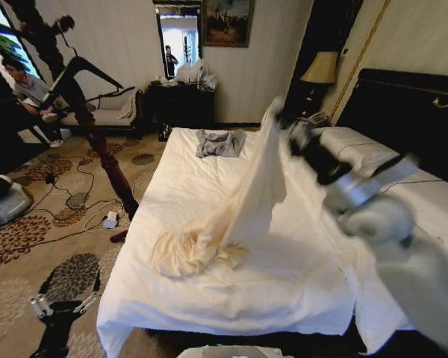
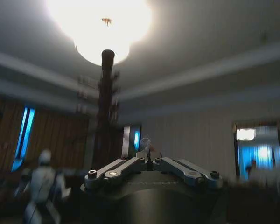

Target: Pick up the clothes from the bed and hang them on the clothes hanger.

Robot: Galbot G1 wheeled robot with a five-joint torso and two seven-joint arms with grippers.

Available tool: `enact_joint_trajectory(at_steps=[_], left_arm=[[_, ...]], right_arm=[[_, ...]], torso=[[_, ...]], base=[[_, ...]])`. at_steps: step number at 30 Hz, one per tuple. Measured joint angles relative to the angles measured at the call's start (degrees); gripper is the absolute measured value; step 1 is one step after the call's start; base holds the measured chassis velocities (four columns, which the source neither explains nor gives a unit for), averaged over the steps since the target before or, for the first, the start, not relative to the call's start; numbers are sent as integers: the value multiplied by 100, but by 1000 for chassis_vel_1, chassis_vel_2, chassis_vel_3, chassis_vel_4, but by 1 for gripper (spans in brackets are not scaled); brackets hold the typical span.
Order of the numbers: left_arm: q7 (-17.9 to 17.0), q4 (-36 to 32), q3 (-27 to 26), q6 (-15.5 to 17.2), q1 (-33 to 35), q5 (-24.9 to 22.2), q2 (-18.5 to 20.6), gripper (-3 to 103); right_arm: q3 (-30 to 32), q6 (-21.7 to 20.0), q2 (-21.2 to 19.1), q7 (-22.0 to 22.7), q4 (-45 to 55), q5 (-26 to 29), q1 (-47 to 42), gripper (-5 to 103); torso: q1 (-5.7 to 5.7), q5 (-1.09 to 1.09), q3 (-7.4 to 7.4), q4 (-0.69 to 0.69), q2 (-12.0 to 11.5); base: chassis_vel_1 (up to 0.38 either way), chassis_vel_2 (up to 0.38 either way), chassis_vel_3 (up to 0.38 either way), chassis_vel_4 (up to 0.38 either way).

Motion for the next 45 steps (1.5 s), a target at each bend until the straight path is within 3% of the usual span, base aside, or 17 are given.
enact_joint_trajectory(at_steps=[2, 5, 6, 7, 9, 11, 12, 15, 16, 17, 20, 24, 25, 29, 30, 36, 45], left_arm=[[41, -2, 120, 162, -66, -143, -12, 100], [220, -83, 471, 866, -354, -630, -57, 100], [394, -180, 706, 1516, -669, -925, -57, 100], [394, -180, 706, 1516, -669, -925, -57, 100], [495, -211, 882, 1981, -1000, -1100, 1, 100], [618, -149, 1161, 2728, -1651, -1443, 204, 100], [618, -149, 1161, 2728, -1651, -1443, 204, 100], [629, 111, 1508, 3256, -2135, -1844, 576, 100], [626, 282, 1803, 3476, -2299, -2029, 902, 100], [626, 282, 1803, 3476, -2299, -2029, 902, 100], [595, 608, 2501, 3776, -2665, -2263, 1531, 100], [522, 644, 2912, 4038, -2891, -2528, 1797, 100], [406, 650, 3149, 4326, -3073, -2855, 1950, 100], [29, 719, 3528, 4915, -3650, -3637, 2267, 100], [-267, 863, 3774, 5242, -4120, -4071, 2431, 100], [-682, 1461, 4484, 5721, -4952, -4513, 2378, 100], [-946, 1713, 4821, 6123, -4937, -4812, 2014, 102]], right_arm=[[-34, 7, 19, -43, -5, -121, -173, 0], [-85, 51, 68, -229, -94, -497, -534, 0], [-102, 90, 93, -307, -161, -655, -646, 0], [-102, 90, 93, -307, -161, -655, -646, 0], [-105, 107, 96, -329, -188, -691, -687, 0], [-38, 170, 62, -443, -206, -698, -765, 0], [-38, 170, 62, -443, -206, -698, -765, 0], [108, 265, -39, -609, -190, -686, -934, 0], [151, 331, -83, -656, -177, -657, -1003, 0], [151, 331, -83, -656, -177, -657, -1003, 0], [190, 406, -27, -662, -188, -693, -1084, 0], [185, 410, 123, -614, -239, -791, -1090, 0], [180, 410, 204, -574, -279, -842, -1098, 0], [183, 459, 293, -550, -385, -935, -1150, 0], [179, 510, 340, -550, -471, -992, -1160, 0], [39, 619, 512, -550, -721, -1198, -1083, 0], [-29, 655, 615, -550, -850, -1385, -1044, 0]], torso=[[0, 1, 0, 0, 0], [-1, -2, 0, 0, 0], [-1, -3, 0, 0, 0], [-1, -3, 0, 0, 0], [0, -2, 0, 2, 0], [1, -2, 1, 0, 0], [1, -2, 1, 0, 0], [1, -4, 1, -2, -1], [1, -4, 1, 0, 0], [1, -4, 1, 0, 0], [1, -5, 1, -1, 0], [1, -2, 1, 2, -1], [1, -3, 1, 2, -1], [1, -3, 1, 1, -1], [1, -3, 1, -1, 0], [2, -3, 1, -1, -1], [1, -3, 0, 1, -1]], base=[[0, 0, 0, 0], [0, 0, 0, 0], [0, 0, 0, 0], [0, 0, 0, 0], [0, 0, 0, 0], [0, 0, 0, 0], [0, 0, 0, 0], [0, 0, 0, 0], [0, 0, 0, 0], [0, 0, 0, 0], [0, 0, 0, 0], [0, 0, 0, 0], [0, 0, 0, 0], [0, 0, 0, 0], [0, 0, 0, 0], [0, 0, 0, 0], [0, 0, 0, 0]])
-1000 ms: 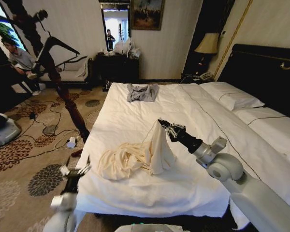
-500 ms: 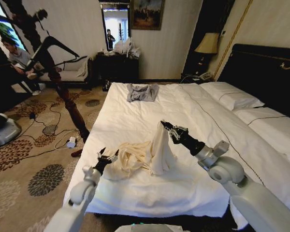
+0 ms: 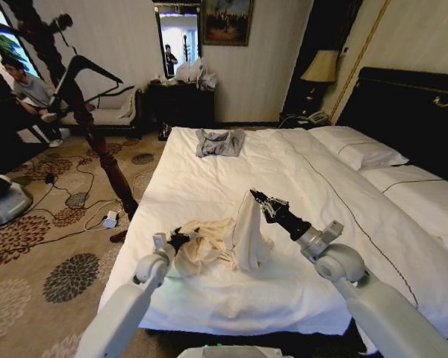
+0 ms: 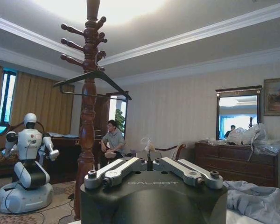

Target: Pick up the clothes from the bed and hang them on the clothes hanger.

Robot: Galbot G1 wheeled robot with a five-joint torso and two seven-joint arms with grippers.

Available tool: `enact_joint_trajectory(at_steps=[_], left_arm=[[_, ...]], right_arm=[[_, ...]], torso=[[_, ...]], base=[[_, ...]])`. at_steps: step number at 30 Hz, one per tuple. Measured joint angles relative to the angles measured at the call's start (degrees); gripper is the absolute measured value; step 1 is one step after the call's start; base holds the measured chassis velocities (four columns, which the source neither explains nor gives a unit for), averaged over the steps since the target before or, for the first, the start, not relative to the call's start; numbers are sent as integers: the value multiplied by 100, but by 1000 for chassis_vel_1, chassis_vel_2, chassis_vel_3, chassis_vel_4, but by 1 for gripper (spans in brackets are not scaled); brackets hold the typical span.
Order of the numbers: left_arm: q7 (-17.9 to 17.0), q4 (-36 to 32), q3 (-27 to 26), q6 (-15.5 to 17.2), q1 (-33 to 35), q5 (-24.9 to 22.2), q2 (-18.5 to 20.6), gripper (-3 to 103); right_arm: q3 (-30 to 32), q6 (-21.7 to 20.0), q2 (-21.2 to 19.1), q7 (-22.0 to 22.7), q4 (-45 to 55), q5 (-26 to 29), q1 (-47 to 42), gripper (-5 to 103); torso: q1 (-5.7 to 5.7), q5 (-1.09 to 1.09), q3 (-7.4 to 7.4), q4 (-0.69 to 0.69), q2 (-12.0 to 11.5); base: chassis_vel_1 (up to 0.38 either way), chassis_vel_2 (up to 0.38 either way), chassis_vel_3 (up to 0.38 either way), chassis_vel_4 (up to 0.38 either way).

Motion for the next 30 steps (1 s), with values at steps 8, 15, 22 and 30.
enact_joint_trajectory(at_steps=[8, 15, 22, 30], left_arm=[[16, 24, 18, -60, -23, -167, -31, 78], [106, 19, -62, -201, -7, -224, -136, 56], [354, -141, -272, -428, 71, -303, -140, 24], [582, -118, -467, -778, -296, -562, 41, 3]], right_arm=[[-18, 22, 85, 4, -108, -95, 2, 0], [-42, 49, 115, 17, -149, -174, 7, 0], [7, 84, 117, 34, -150, -251, -51, 0], [12, 126, 116, 193, -327, -208, 20, 0]], torso=[[0, 1, 0, 0, 0], [0, 1, 0, -2, 0], [-1, 0, 0, -1, 0], [-1, 0, 0, -1, 0]], base=[[0, 0, 0, 0], [0, 0, 0, 0], [0, 0, 0, 0], [0, 0, 0, 0]])
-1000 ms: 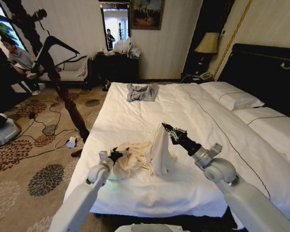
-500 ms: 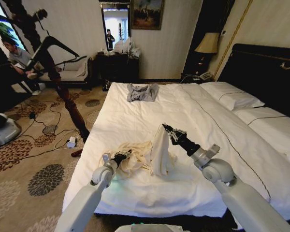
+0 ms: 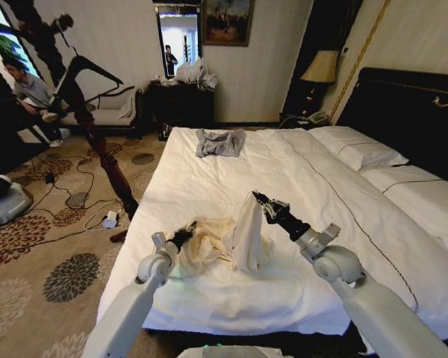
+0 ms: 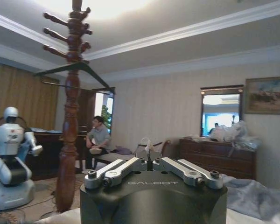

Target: Pick up the clothes from the bed and hang them on the clothes hanger.

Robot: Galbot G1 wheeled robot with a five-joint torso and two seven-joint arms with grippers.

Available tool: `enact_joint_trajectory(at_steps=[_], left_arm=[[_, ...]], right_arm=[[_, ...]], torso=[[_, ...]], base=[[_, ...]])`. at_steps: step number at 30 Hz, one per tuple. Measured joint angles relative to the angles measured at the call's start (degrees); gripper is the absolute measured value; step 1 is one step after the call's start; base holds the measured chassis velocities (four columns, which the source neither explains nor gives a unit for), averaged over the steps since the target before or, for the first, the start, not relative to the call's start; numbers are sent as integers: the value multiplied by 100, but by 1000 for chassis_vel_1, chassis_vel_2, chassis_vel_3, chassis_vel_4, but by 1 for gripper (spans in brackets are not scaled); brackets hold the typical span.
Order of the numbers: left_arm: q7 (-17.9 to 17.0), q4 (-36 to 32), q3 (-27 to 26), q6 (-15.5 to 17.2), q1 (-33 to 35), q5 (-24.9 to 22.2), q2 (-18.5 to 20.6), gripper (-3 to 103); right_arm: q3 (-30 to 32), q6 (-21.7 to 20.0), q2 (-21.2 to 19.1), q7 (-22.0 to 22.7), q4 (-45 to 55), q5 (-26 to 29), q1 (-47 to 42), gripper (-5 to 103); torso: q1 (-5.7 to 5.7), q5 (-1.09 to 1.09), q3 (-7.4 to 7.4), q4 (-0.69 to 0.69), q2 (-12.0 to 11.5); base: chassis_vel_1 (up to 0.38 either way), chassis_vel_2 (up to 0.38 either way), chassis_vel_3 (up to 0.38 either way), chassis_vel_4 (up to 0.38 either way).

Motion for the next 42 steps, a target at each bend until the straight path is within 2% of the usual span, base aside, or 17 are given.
enact_joint_trajectory(at_steps=[2, 5, 7, 9, 13, 15, 18, 20, 22, 24, 26, 29, 31, 33, 34, 37, 42], left_arm=[[5, 12, -7, -21, -49, -3, 28, 2], [1, 101, -207, -170, -1081, -231, 414, 2], [-25, 68, -257, -179, -1327, -305, 492, 2], [-61, -383, -450, -181, -1903, -549, 751, 2], [-40, -1258, -695, -138, -1888, -663, 1153, 2], [232, -2102, -1072, -92, -1319, -253, 1464, 2], [497, -2329, -1233, -210, -743, 422, 1437, 2], [715, -2048, -1260, -546, 913, 1949, 910, 2], [736, -1932, -1237, -626, 1277, 2208, 771, 2], [728, -1560, -1169, -815, 2380, 3047, 310, 2], [594, -1377, -1125, -773, 2945, 3519, 85, 2], [495, -1294, -1114, -694, 3362, 3883, -12, -1], [409, -1338, -1120, -544, 3656, 3951, -22, 10], [383, -1381, -1126, -492, 3739, 3942, -17, 10], [275, -1579, -1154, -304, 3985, 3849, 26, 20], [111, -1861, -1181, -71, 4255, 3647, 105, 25], [-64, -2917, -1435, 397, 4942, 3120, 461, 47]], right_arm=[[-3, 0, 0, 22, -20, 12, 10, 0], [12, 2, -57, 191, -205, 118, 158, 0], [33, 2, -71, 214, -232, 142, 182, 0], [129, 2, -90, 248, -264, 181, 200, 0], [177, 20, -56, 251, -236, 143, 97, 0], [178, 119, 22, 209, -211, 8, -75, 0], [178, 199, 59, 157, -215, -81, -165, 0], [119, 330, 117, 76, -296, -227, -243, 0], [95, 343, 128, 68, -314, -254, -242, 0], [-43, 359, 169, 46, -334, -333, -204, 0], [-164, 360, 197, 43, -310, -410, -186, 0], [-255, 360, 227, 36, -267, -508, -204, 0], [-286, 368, 244, 30, -242, -570, -249, 0], [-287, 374, 246, 27, -235, -583, -266, 0], [-277, 397, 241, 22, -225, -597, -316, 0], [-245, 421, 226, 12, -217, -603, -364, 0], [-116, 484, 218, -37, -188, -624, -489, 0]], torso=[[0, 0, 0, 0, 0], [0, -1, 0, 0, 0], [1, 0, 1, -1, 0], [3, 2, 0, -4, 0], [2, 3, -1, -2, 0], [0, 6, -2, 2, 1], [-2, 4, -3, 2, 2], [-1, -6, -1, -3, 2], [-1, -9, 0, 0, 1], [0, 0, 0, 6, 1], [-1, -1, -1, 2, 1], [-2, 0, -2, 0, 1], [-1, 0, -1, 0, 1], [0, 1, -1, 0, 1], [0, 2, -1, -1, 1], [0, 1, -2, -1, 1], [0, 2, -1, 0, 1]], base=[[0, 0, 0, 0], [0, 0, 0, 0], [0, 0, 0, 0], [0, 0, 0, 0], [0, 0, 0, 0], [0, 0, 0, 0], [0, 0, 0, 0], [0, 0, 0, 0], [0, 0, 0, 0], [0, 0, 0, 0], [0, 0, 0, 0], [0, 0, 0, 0], [0, 0, 0, 0], [0, 0, 0, 0], [0, 0, 0, 0], [0, 0, 0, 0], [0, 0, 0, 0]])
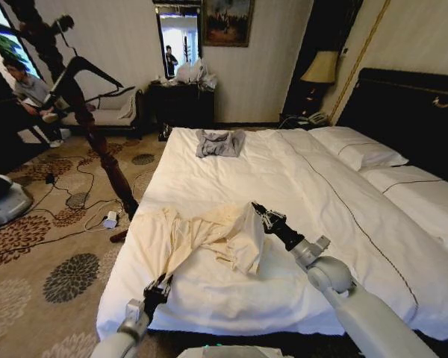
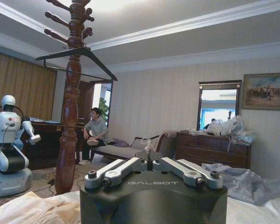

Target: Pick up the clothes from the bed and hang them on the clothes hanger.

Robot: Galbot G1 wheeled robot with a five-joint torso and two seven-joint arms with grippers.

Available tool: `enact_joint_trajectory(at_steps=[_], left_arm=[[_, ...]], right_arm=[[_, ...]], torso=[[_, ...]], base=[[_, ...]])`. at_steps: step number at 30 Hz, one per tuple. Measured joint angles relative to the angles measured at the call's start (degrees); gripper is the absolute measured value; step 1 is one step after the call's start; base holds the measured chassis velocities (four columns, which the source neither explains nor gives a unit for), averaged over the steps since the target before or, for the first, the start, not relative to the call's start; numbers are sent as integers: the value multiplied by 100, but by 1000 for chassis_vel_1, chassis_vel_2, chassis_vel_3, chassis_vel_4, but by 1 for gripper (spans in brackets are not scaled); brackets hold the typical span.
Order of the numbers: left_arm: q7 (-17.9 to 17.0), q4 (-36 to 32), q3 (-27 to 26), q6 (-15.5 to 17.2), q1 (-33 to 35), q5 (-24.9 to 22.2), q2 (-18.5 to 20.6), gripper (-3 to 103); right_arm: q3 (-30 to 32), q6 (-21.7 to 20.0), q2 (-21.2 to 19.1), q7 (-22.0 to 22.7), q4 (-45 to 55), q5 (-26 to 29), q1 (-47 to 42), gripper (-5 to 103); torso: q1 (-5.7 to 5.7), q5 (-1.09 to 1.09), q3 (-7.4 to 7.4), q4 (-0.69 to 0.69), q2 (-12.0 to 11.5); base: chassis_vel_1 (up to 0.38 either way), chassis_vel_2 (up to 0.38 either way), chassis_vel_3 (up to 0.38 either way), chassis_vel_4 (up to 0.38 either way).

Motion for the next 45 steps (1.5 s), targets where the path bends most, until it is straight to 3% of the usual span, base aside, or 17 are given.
enact_joint_trajectory(at_steps=[1, 4, 6, 7, 8, 11, 12, 13, 16, 18, 20, 22, 31, 35, 38, 43, 45], left_arm=[[0, 0, 0, 0, 0, 0, 0, 47], [18, -478, -108, 83, 46, -416, 83, 64], [28, -559, -108, 102, -54, -633, 64, 64], [27, -570, -104, 106, -106, -701, 49, 69], [-62, -497, -33, 136, -538, -1004, -75, 74], [-247, -253, 46, 151, -971, -1145, -209, 85], [-350, -35, 84, 151, -1246, -1182, -310, 85], [-443, 286, 119, 151, -1579, -1191, -494, 95], [-477, 847, 212, 162, -2017, -1185, -1048, 100], [-477, 936, 232, 166, -2077, -1177, -1173, 100], [-471, 1228, 308, 160, -2262, -1135, -1648, 100], [-470, 1291, 325, 155, -2310, -1140, -1766, 102], [-573, 1832, 529, 159, -2848, -1304, -2307, 92], [-611, 2181, 727, 161, -3093, -1160, -2647, 71], [-611, 2261, 840, 163, -3123, -1044, -2706, 66], [-606, 2240, 987, 210, -3040, -946, -2687, 43], [-606, 2228, 992, 216, -3027, -936, -2679, 43]], right_arm=[[0, 0, 0, 0, 0, 0, 0, 0], [45, 33, 11, -18, -3, -4, -36, 0], [56, 42, 13, -20, -14, -6, -39, 0], [58, 44, 14, -21, -18, -9, -40, 0], [66, 47, 17, -23, -22, -12, -41, 0], [75, 48, 19, -23, -19, -14, -49, 0], [82, 48, 20, -23, -10, -16, -59, 0], [94, 48, 23, -23, -1, -22, -74, 0], [98, 45, 38, -21, -15, -28, -84, 0], [99, 45, 39, -19, -27, -30, -84, 0], [96, 41, 41, -18, -72, -37, -77, 0], [91, 40, 46, -17, -85, -38, -72, 0], [-38, 29, 139, -10, -288, -98, 45, 0], [-102, 41, 190, -9, -409, -158, 76, 0], [-104, 44, 194, -9, -418, -163, 86, 0], [-61, 48, 197, -7, -425, -163, 92, 0], [-55, 52, 197, -7, -427, -163, 89, 0]], torso=[[0, 0, 0, 0, 0], [1, 0, 0, 0, 0], [1, 0, 1, 0, 0], [1, -1, 0, 0, 0], [0, -1, 0, 0, 0], [1, -2, 1, -1, 0], [1, -2, 1, -1, -1], [2, -2, 1, -2, -1], [2, -3, 2, 0, -1], [2, -2, 2, 0, -2], [2, 0, 2, 0, -1], [2, -1, 2, 0, -2], [2, 0, 2, 0, -1], [2, 0, 1, 0, -2], [1, -1, 1, 0, -1], [1, -1, 1, 0, -1], [1, -1, 1, 0, -1]], base=[[0, 0, 0, 0], [0, 0, 0, 0], [0, 0, 0, 0], [0, 0, 0, 0], [0, 0, 0, 0], [0, 0, 0, 0], [0, 0, 0, 0], [0, 0, 0, 0], [0, 0, 0, 0], [0, 0, 0, 0], [0, 0, 0, 0], [0, 0, 0, 0], [0, 0, 0, 0], [0, 0, 0, 0], [0, 0, 0, 0], [0, 0, 0, 0], [0, 0, 0, 0]])
